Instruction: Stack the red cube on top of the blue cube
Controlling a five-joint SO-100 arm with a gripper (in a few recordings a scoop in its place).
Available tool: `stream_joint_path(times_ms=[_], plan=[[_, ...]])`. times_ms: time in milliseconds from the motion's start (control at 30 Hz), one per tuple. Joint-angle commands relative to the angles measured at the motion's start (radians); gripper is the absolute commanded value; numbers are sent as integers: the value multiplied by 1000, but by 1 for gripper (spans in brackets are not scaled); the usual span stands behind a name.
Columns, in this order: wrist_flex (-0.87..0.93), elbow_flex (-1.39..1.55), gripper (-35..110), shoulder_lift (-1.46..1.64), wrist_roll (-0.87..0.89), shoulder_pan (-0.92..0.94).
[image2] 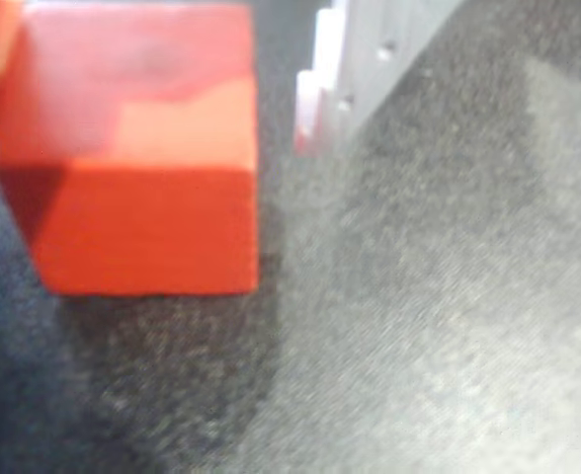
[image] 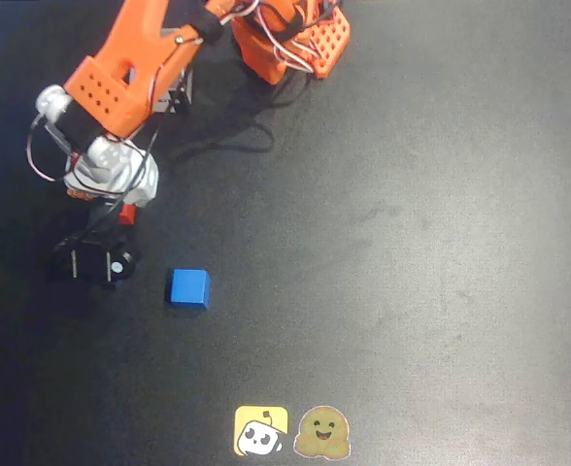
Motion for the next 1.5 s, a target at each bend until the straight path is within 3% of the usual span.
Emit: stream_joint_path(times_ms=[0, 200, 833, 1467], plan=[[-20, -5, 14, 6, 5, -6], [-43, 18, 0, 9, 26, -2], [212, -137, 0, 207, 25, -6], [150, -127, 0, 319, 167, -321]])
